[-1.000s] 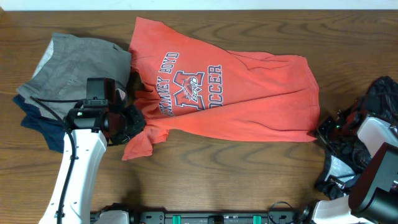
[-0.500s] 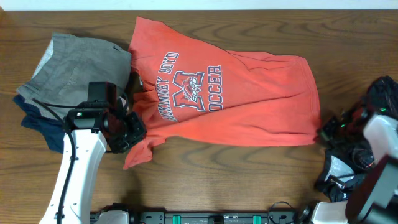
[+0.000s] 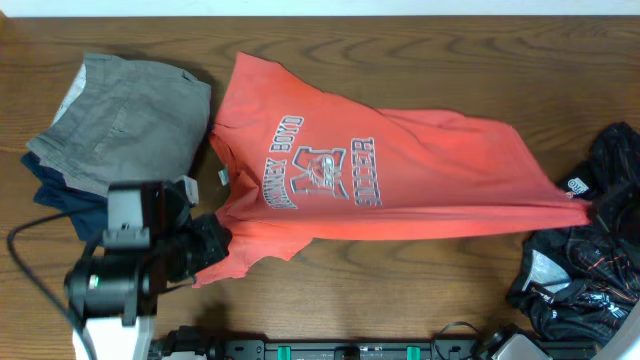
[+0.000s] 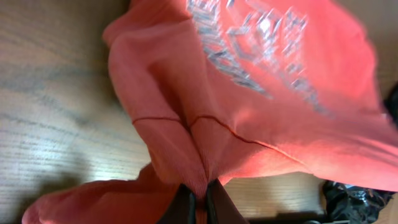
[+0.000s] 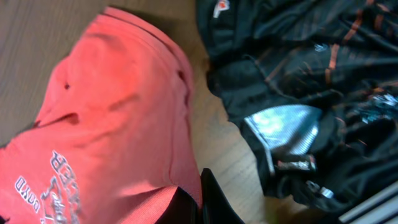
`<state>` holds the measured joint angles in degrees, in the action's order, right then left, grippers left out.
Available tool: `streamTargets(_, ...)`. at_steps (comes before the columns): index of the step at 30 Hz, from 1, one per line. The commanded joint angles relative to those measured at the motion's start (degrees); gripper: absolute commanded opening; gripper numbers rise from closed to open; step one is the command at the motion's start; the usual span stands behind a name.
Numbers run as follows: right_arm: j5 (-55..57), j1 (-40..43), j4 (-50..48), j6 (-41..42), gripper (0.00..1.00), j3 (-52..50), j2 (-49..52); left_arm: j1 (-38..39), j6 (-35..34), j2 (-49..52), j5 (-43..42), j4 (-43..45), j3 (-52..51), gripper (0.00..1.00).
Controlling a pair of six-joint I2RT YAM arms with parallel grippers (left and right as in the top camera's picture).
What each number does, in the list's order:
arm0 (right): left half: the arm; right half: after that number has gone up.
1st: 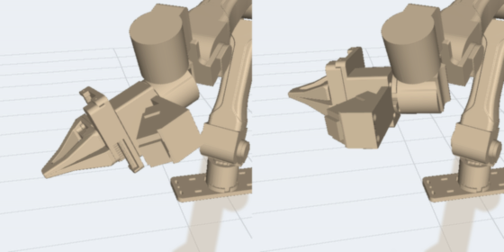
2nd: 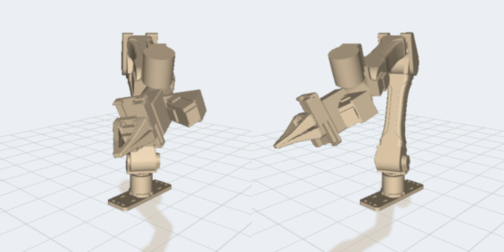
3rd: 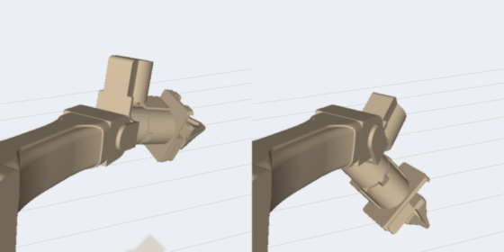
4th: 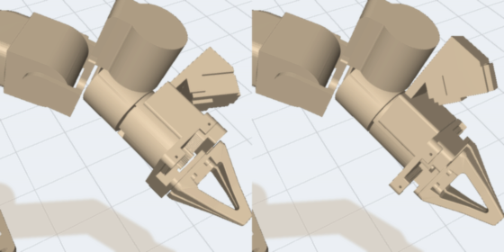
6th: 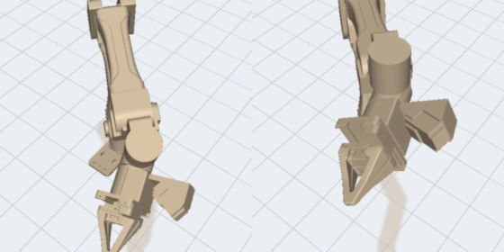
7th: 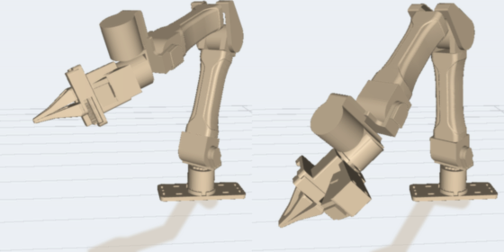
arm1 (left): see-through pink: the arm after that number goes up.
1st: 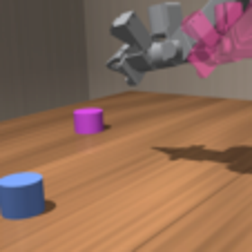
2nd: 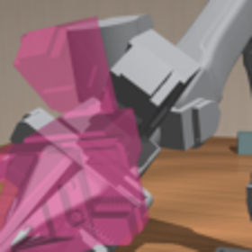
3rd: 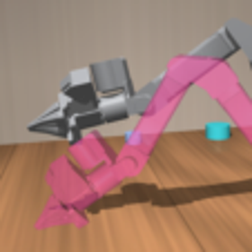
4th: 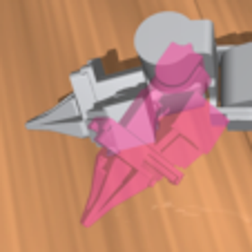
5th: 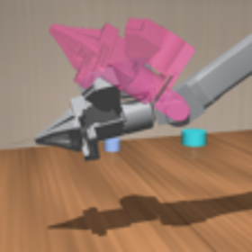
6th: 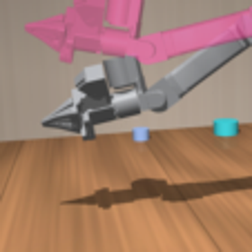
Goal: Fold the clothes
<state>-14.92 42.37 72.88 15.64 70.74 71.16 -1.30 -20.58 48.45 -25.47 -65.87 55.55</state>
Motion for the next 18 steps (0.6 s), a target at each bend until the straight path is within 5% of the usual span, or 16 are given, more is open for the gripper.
streamTargets(1,3.17,1.36,0.15,-2.01,0.01,1.11,-1.44,-0.31,-1.36,-4.11,-0.92,0.83,0.15,0.06)
streamTargets(9,2.89,1.11,-0.26,-2.01,0.01,1.16,-1.66,-0.28,-6.10,-4.83,-0.90,7.89,0.20,0.06)
streamTargets(18,2.71,-3.85,-4.55,-2.01,0.01,1.14,1.73,-0.31,-6.12,5.22,-0.63,13.81,0.17,0.06)
